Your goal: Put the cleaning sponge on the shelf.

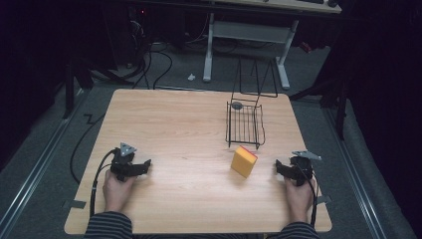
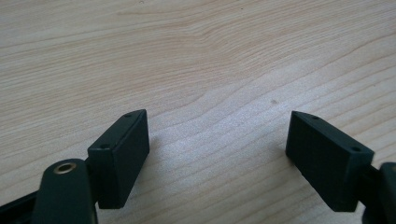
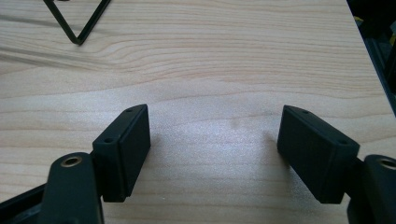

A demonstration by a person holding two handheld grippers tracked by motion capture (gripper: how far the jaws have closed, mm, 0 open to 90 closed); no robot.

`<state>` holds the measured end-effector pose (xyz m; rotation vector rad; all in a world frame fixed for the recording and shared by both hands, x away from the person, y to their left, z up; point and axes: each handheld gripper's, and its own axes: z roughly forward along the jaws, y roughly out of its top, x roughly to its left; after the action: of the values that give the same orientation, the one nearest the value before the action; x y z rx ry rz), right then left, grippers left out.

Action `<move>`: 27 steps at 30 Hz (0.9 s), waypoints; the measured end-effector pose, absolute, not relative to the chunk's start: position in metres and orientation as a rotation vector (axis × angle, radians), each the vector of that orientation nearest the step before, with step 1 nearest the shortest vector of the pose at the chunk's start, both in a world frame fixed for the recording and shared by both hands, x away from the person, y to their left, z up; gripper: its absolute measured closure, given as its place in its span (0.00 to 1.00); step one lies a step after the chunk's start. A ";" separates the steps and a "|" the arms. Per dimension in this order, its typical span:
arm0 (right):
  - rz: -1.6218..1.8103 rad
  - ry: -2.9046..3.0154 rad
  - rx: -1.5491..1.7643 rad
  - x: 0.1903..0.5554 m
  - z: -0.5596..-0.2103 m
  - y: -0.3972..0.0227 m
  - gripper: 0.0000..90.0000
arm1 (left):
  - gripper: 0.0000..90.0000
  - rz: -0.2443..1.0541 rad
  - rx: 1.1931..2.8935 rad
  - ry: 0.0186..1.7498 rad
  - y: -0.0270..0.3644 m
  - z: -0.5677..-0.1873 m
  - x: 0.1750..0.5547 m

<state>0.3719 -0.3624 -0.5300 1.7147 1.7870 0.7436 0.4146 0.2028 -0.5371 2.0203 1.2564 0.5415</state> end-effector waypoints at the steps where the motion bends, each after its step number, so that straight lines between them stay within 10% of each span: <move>1: 0.743 1.787 1.713 0.372 -0.530 -0.362 0.29 | 0.24 0.541 2.020 1.256 0.203 -0.537 0.415; 27: 0.742 1.792 1.710 0.371 -0.530 -0.362 0.29 | 0.24 0.542 2.020 1.257 0.203 -0.537 0.414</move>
<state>0.3715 -0.3623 -0.5299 1.7095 1.7920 0.7423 0.4145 0.2027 -0.5371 2.0199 1.2568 0.5417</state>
